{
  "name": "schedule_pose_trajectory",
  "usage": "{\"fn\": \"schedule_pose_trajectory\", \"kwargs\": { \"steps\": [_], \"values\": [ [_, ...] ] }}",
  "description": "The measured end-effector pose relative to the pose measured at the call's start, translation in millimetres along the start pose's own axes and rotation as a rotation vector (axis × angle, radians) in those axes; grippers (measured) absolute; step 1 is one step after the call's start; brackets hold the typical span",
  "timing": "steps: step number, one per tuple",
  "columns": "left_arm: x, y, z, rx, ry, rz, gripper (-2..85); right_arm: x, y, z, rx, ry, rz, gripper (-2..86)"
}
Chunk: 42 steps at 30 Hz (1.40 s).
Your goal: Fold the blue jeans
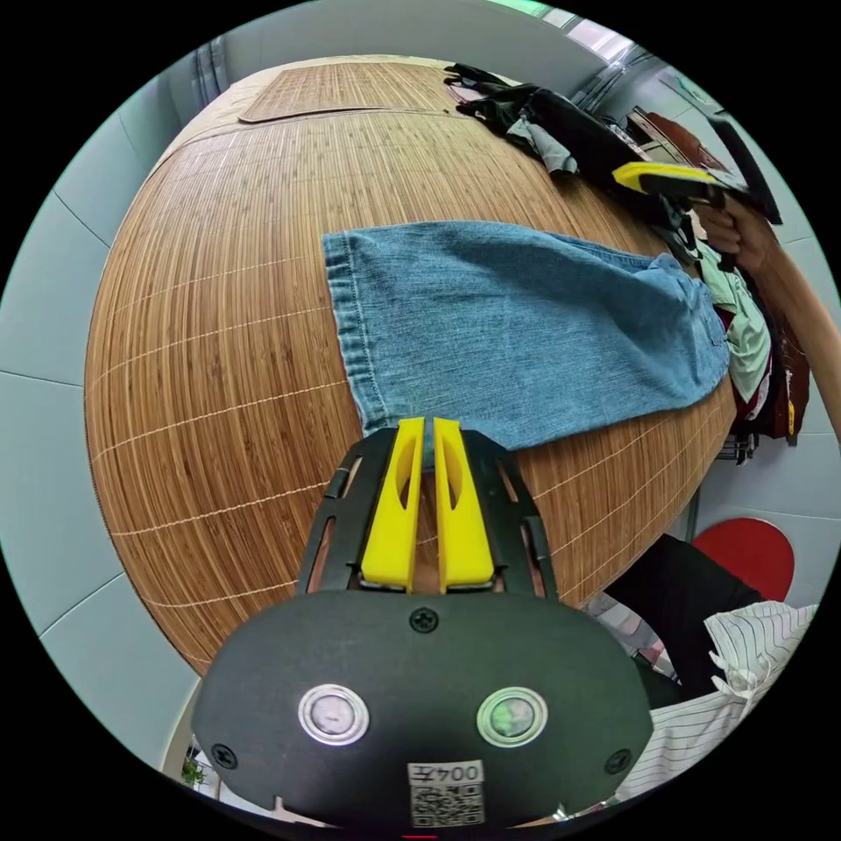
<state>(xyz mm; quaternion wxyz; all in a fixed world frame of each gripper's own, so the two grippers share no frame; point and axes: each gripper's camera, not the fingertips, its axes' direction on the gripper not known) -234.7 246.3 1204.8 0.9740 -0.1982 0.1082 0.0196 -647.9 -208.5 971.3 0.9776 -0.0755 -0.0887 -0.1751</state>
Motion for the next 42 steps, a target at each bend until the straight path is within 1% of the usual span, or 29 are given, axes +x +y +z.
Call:
{"fn": "schedule_pose_trajectory", "kwargs": {
  "steps": [2, 3, 6, 8, 13, 15, 17, 20, 23, 25, 26, 28, 30, 33, 35, 37, 39, 40, 42],
  "values": [
    [13, -8, -39, 0.097, -0.019, -0.021, 1.2, 26, 39, 8, -0.082, 0.073, 0.006, 8.0],
    [19, -12, -48, 0.117, -0.017, -0.014, 1.3, 38, 59, 16, -0.139, 0.124, -0.013, 8.3],
    [67, -49, -70, 0.17, -0.02, 0.071, 1.3, 59, 90, 38, -0.245, 0.159, -0.068, 9.8],
    [116, -86, -58, 0.133, -0.048, 0.153, 1.3, 66, 97, 49, -0.287, 0.168, -0.118, 10.6],
    [191, -126, -16, 0.006, -0.098, 0.236, 1.4, 64, 94, 72, -0.309, 0.224, -0.311, 11.2],
    [202, -127, -13, 0.003, -0.136, 0.228, 1.5, 61, 92, 81, -0.328, 0.233, -0.386, 10.6],
    [203, -127, -21, 0.017, -0.123, 0.197, 1.4, 61, 91, 88, -0.35, 0.219, -0.435, 9.3],
    [203, -131, -29, 0.01, -0.103, 0.179, 1.3, 73, 91, 94, -0.371, 0.125, -0.45, 4.6],
    [212, -135, -37, -0.003, -0.13, 0.202, 1.3, 92, 94, 83, -0.313, 0.11, -0.398, 1.2],
    [215, -136, -42, -0.002, -0.136, 0.201, 1.3, 118, 98, 61, -0.214, 0.075, -0.271, 0.5],
    [217, -135, -45, 0.003, -0.137, 0.2, 1.3, 125, 100, 58, -0.196, 0.059, -0.234, 0.4],
    [217, -134, -50, 0.009, -0.13, 0.191, 1.3, 146, 110, 64, -0.173, 0.007, -0.114, 1.2],
    [217, -135, -55, 0.01, -0.118, 0.178, 1.4, 152, 116, 79, -0.215, 0.028, -0.059, 2.7],
    [217, -135, -63, 0.012, -0.107, 0.174, 1.4, 161, 120, 74, -0.211, 0.011, -0.005, 4.7],
    [217, -133, -68, 0.02, -0.097, 0.173, 1.5, 169, 124, 57, -0.172, 0.011, 0.029, 5.9],
    [216, -130, -72, 0.031, -0.088, 0.167, 1.5, 173, 130, 26, -0.038, -0.017, 0.107, 5.9],
    [216, -127, -76, 0.044, -0.082, 0.157, 1.6, 162, 128, 13, 0.048, -0.065, 0.128, 5.7],
    [217, -126, -79, 0.049, -0.081, 0.149, 1.6, 144, 122, 13, 0.087, -0.103, 0.097, 5.5],
    [218, -125, -83, 0.051, -0.084, 0.148, 1.7, 109, 108, 25, 0.071, -0.128, 0.006, 5.8]
  ]
}}
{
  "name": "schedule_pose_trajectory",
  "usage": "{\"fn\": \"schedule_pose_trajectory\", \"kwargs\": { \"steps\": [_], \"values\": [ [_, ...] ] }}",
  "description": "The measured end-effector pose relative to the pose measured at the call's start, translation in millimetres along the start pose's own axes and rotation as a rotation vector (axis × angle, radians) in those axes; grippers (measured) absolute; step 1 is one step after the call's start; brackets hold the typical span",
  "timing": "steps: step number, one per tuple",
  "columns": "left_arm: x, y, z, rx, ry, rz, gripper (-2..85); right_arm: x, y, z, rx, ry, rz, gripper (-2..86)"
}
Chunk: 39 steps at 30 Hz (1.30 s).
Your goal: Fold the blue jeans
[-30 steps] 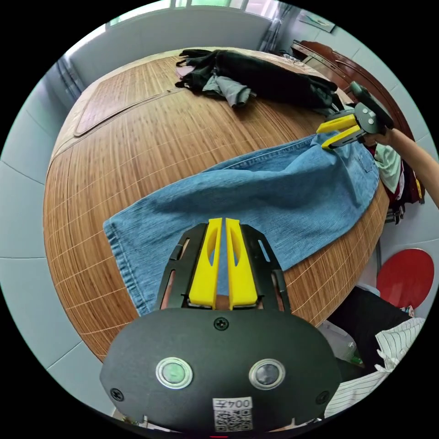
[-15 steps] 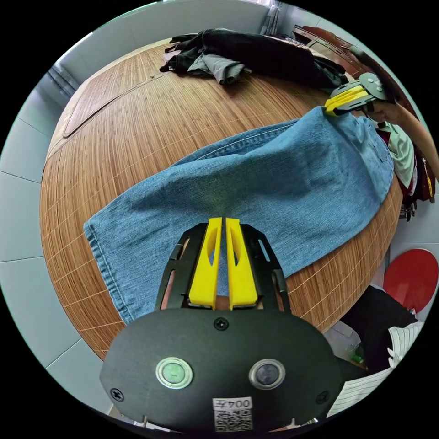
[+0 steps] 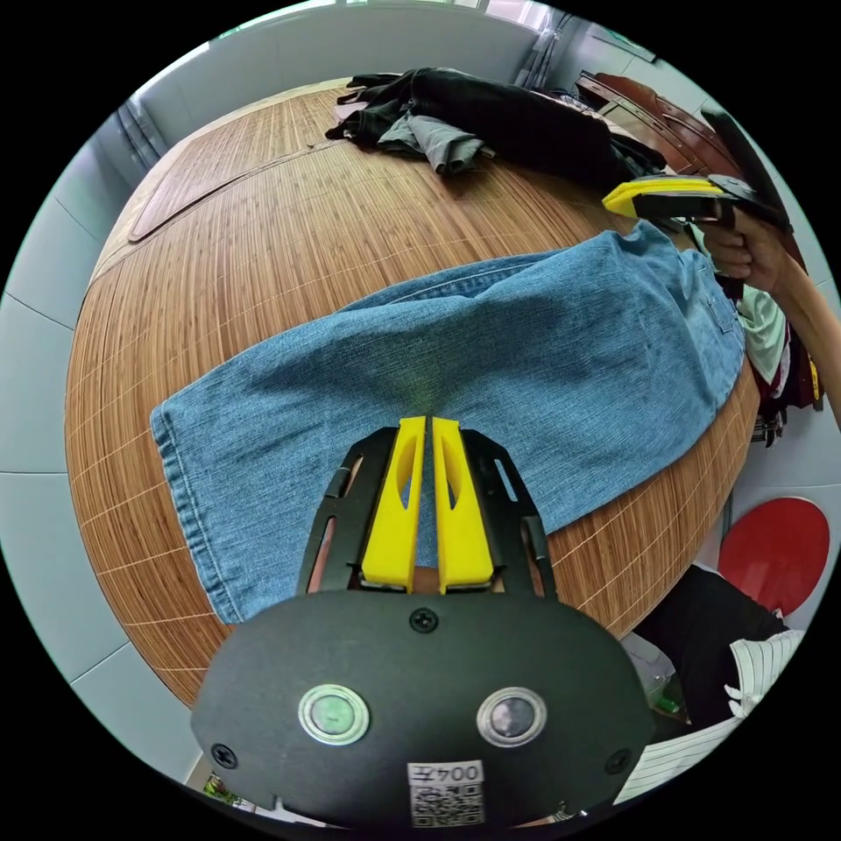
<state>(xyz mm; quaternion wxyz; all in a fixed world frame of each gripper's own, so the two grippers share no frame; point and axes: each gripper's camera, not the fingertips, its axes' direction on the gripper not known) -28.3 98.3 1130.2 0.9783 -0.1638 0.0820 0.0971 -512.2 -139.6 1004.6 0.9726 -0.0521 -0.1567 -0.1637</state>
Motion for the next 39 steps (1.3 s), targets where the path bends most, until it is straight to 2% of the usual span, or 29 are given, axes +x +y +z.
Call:
{"fn": "schedule_pose_trajectory", "kwargs": {
  "steps": [4, 6, 8, 13, 18, 22, 28, 33, 39],
  "values": [
    [4, 0, -11, -0.004, -0.008, 0.015, 2.2, -56, -21, 57, -0.164, 0.139, -0.195, 8.3],
    [7, 1, -25, 0.002, -0.038, 0.022, 2.6, -58, -21, 69, -0.22, 0.128, -0.203, 8.1],
    [8, 2, -56, 0.103, -0.069, 0.037, 3.5, -54, -18, 69, -0.219, 0.111, -0.182, 7.1],
    [10, -30, -84, 0.206, -0.061, 0.133, 6.6, -55, -1, 52, -0.126, 0.132, -0.146, 3.6],
    [24, -62, -54, 0.09, -0.096, 0.274, 7.2, -54, 19, 41, -0.078, 0.135, -0.101, 4.9],
    [18, -60, -53, 0.097, -0.072, 0.253, 6.8, -42, 27, 27, -0.057, 0.145, -0.105, 8.8],
    [25, -45, -40, 0.073, -0.073, 0.244, 7.1, -31, 32, 44, -0.187, 0.138, -0.17, 8.7],
    [28, -30, -49, 0.078, -0.051, 0.202, 4.0, -25, 44, 33, -0.133, 0.137, -0.142, 3.9],
    [29, -8, -74, 0.16, -0.049, -0.003, 2.1, -7, 66, 5, -0.03, 0.119, -0.032, 3.5]
  ]
}}
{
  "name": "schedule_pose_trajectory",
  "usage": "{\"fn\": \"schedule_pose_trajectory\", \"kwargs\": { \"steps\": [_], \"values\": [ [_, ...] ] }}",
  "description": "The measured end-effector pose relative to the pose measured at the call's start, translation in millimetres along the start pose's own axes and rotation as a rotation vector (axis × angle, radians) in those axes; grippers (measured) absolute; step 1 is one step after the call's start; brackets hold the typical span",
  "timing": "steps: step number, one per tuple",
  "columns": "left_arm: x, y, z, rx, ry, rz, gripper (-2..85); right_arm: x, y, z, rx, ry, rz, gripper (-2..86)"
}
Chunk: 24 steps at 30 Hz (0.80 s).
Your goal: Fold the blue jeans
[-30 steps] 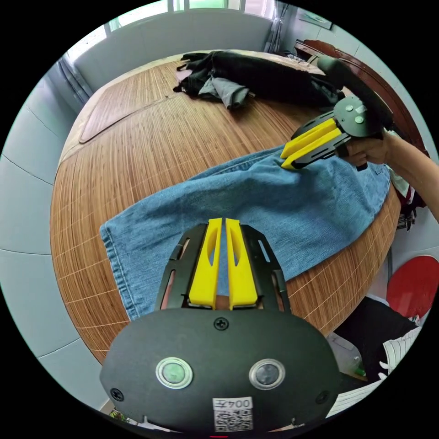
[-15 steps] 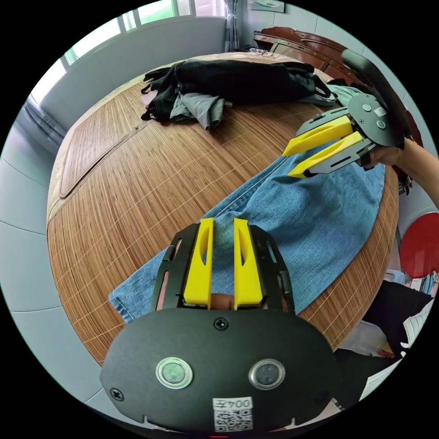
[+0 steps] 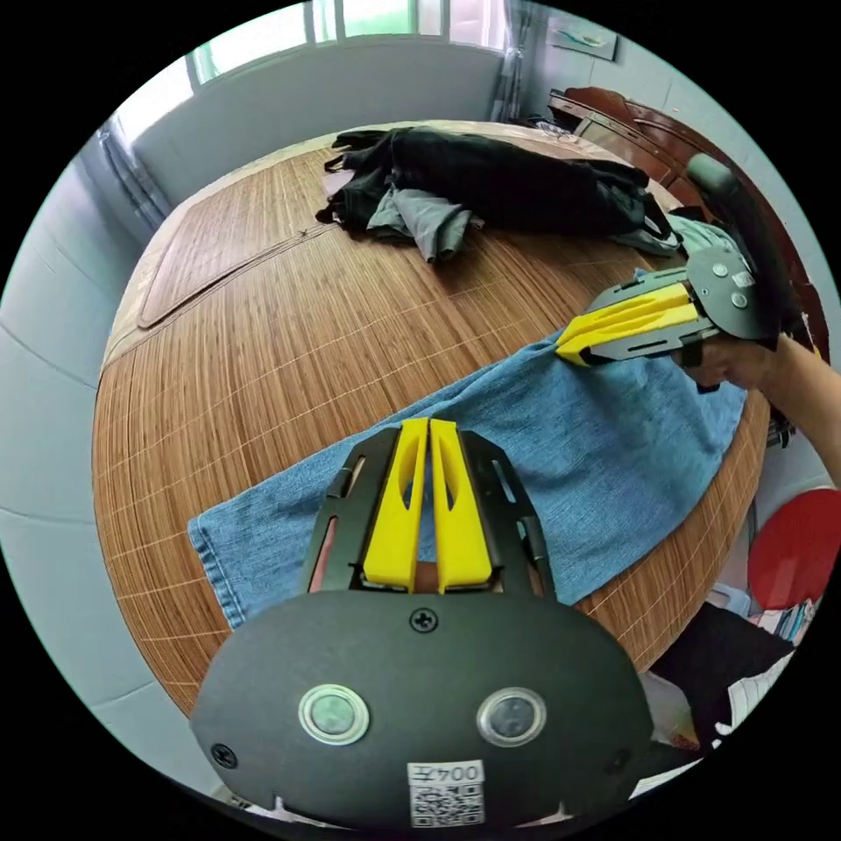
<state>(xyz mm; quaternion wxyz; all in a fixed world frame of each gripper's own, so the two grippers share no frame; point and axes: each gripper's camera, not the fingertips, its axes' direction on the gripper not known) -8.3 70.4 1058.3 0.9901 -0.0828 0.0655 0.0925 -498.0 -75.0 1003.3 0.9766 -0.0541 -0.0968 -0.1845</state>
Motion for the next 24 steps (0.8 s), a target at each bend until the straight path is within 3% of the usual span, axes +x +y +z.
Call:
{"fn": "schedule_pose_trajectory", "kwargs": {
  "steps": [8, 13, 18, 21, 24],
  "values": [
    [3, 29, 11, -0.028, 0.03, -0.13, 6.6, 46, 17, 3, -0.055, -0.161, 0.18, 6.6],
    [-13, 52, -41, 0.087, -0.041, -0.191, 13.9, 66, 57, -54, 0.09, -0.134, 0.226, 8.4],
    [-2, 86, -41, 0.113, -0.045, -0.171, 10.9, 33, 83, -68, 0.219, -0.142, 0.217, 6.2],
    [-2, 98, -12, 0.021, -0.102, -0.192, 9.6, 7, 71, -50, 0.182, -0.162, 0.146, 5.9],
    [-11, 109, -11, 0.056, -0.062, -0.246, 8.9, 14, 59, -22, 0.069, -0.128, 0.162, 5.6]
  ]
}}
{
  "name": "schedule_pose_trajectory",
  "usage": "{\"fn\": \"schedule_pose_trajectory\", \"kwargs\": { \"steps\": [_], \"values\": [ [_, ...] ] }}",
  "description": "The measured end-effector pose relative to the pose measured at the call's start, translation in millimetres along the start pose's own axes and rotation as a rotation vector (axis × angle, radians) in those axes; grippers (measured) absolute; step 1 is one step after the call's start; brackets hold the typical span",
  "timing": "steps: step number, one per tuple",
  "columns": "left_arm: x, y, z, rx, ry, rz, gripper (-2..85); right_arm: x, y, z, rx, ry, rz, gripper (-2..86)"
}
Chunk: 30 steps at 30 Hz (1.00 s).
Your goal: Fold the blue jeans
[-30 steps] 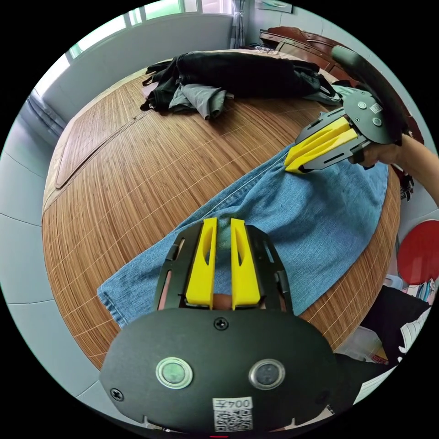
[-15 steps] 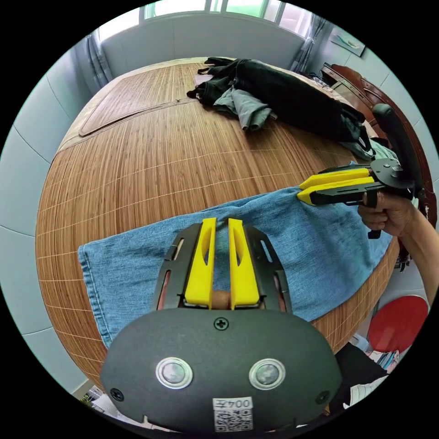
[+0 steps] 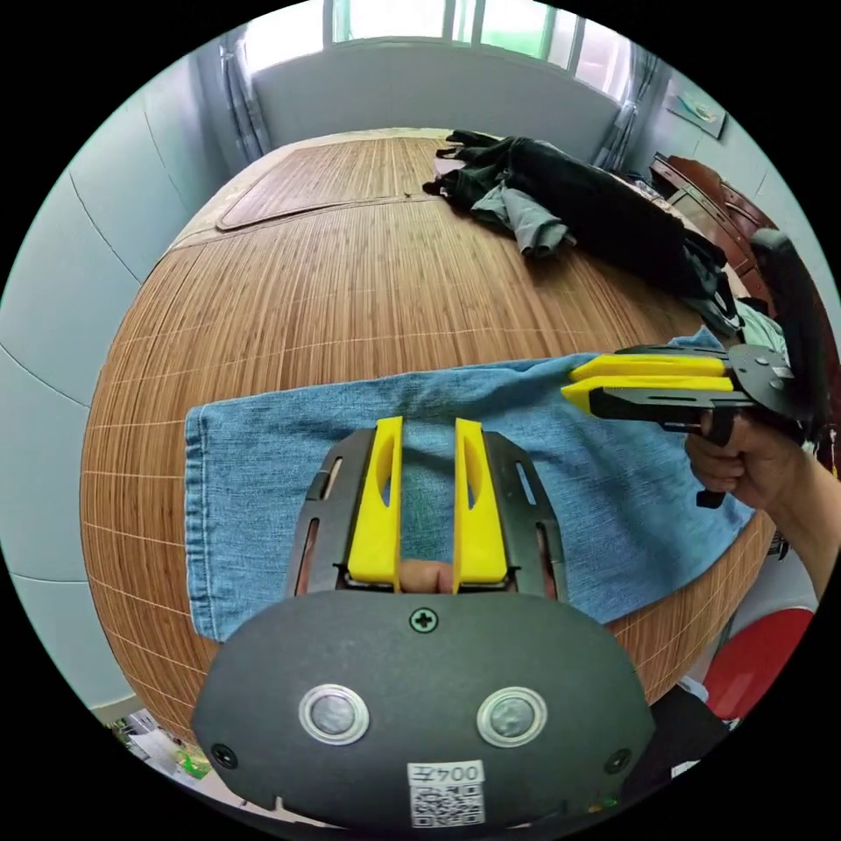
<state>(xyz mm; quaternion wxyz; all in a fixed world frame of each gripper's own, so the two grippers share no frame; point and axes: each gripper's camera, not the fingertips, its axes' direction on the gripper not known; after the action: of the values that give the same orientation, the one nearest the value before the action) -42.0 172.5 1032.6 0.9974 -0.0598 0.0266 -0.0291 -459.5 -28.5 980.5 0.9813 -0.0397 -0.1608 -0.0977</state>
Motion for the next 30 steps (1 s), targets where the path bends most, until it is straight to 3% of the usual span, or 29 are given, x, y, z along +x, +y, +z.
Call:
{"fn": "schedule_pose_trajectory", "kwargs": {
  "steps": [6, 9, 14, 18, 23, 30],
  "values": [
    [13, -5, -28, 0.055, 0.039, 0.056, 8.6, 10, 20, -46, 0.141, -0.116, 0.028, 6.0],
    [11, -11, -11, -0.027, 0.031, 0.04, 8.4, 8, 16, -22, -0.008, -0.035, -0.021, 5.4],
    [29, -28, -43, 0.09, 0.115, 0.071, 7.5, 34, 34, -62, 0.076, -0.143, 0.039, 4.6],
    [66, -50, -11, -0.055, 0.1, 0.159, 6.7, 48, 56, -59, 0.015, -0.13, 0.09, 5.2],
    [59, -66, -31, -0.014, 0.084, 0.095, 3.5, 83, 110, -135, 0.148, -0.149, 0.13, 6.9],
    [129, -78, -75, 0.081, 0.17, 0.123, 2.1, 230, 300, -255, 0.149, 0.168, 0.435, 8.1]
  ]
}}
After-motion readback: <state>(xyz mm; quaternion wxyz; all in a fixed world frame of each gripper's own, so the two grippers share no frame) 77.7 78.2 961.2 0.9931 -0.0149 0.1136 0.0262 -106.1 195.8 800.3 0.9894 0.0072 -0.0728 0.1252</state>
